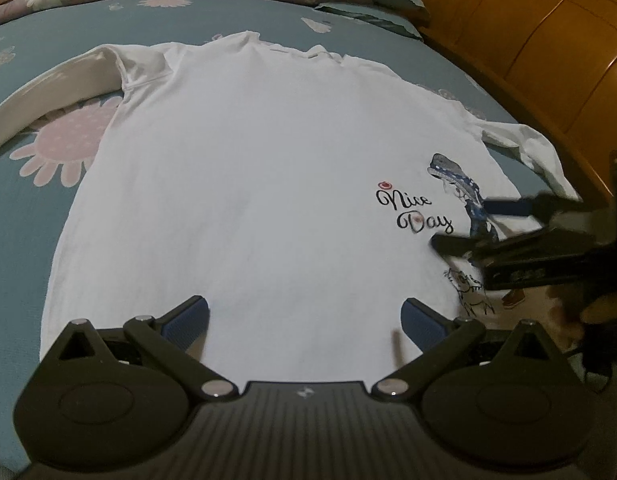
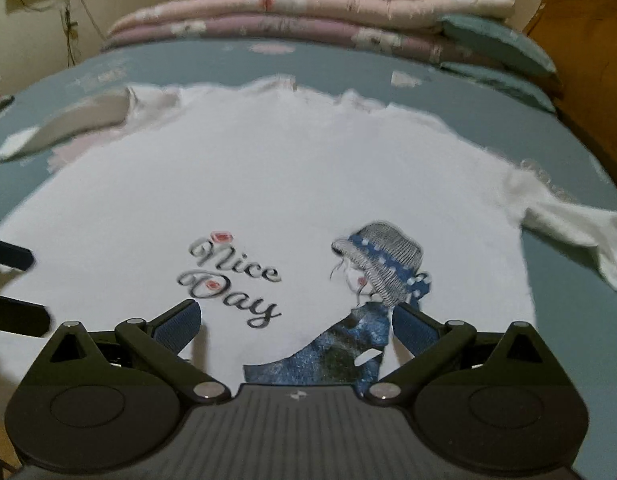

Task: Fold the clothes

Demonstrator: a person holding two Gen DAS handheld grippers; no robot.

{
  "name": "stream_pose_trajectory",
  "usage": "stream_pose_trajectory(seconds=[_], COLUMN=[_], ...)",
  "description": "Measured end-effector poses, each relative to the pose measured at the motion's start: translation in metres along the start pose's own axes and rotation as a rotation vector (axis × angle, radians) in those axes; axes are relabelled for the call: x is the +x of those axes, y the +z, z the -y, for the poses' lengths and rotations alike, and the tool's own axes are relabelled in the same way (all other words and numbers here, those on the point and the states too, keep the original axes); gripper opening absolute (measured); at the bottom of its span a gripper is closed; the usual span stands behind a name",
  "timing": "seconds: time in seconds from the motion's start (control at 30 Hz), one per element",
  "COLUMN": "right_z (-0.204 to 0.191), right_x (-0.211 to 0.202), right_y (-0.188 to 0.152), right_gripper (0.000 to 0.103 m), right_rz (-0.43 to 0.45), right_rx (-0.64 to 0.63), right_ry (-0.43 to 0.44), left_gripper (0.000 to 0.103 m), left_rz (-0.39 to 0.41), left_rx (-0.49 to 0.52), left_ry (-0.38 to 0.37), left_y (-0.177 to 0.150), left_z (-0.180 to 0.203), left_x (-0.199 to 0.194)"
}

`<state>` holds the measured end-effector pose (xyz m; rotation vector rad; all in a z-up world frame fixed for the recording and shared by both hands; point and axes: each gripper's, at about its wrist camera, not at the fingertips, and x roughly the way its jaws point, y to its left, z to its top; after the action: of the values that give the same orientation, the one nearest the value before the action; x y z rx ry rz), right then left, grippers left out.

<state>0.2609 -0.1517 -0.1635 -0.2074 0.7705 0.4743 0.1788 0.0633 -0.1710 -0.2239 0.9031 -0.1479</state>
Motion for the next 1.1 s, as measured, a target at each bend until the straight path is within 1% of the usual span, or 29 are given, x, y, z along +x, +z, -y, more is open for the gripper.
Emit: stream_pose_trajectory(seconds=[0.07,0.17,0.3,0.5,0.63,0.73,0.83,0.93,1.03,1.1], right_z=[0.002,-0.002,-0.012,-0.02,-0.02,-0.02,-0.021,-0.02,-0.02,-0.02], right_x=[0.003,-0.014,-0.033,-0.041,-0.047,-0.049,-0.048,-0.049,-0.05,-0.051], right_y=[-0.005,-0.023,-0.048,-0.055,-0.064,-0.069,-0.069,-0.071,-0.073,-0.074], right_gripper=[0.103,0.103,0.103,0.103,0.103,0.103,0.103,0.103,0.103,0.103], right_rz=[-0.014,-0.025,0.002,-0.016,-0.005,0.023,0.029,0.044,0.057,0.061], right_rx=[0.022,0.042,0.016,0.043,0.042,0.052,0.051,0.051,0.053,0.053], right_ry=[0.011,0.025,-0.01,-0.056,-0.053,-0.057,-0.063,-0.061,-0.061,-0.061], left_gripper=[0.102,0.102,0.102,0.102,0.102,0.102,0.102,0.102,0.102,0.102], left_rz=[0.003,0.009,0.015,0.004,-0.008,0.007,0.022,0.038,0.004,-0.02], left_rx=[-0.004,-0.003,0.006,0.026,0.037,0.032,0.028,0.059,0.073,0.074], left_ry=[-0.007,-0.01,0.002,0.029,0.053,0.046,0.039,0.029,0.043,0.051], left_y=[0.0,-0.001,-0.001,-0.005,-0.008,0.002,0.012,0.03,0.04,0.037], left_z=[-0.001,-0.001,0.001,0.005,0.007,0.008,0.009,0.015,0.021,0.023], left_x=[0.0,0.0,0.001,-0.001,-0.003,-0.006,-0.008,-0.003,0.015,0.025])
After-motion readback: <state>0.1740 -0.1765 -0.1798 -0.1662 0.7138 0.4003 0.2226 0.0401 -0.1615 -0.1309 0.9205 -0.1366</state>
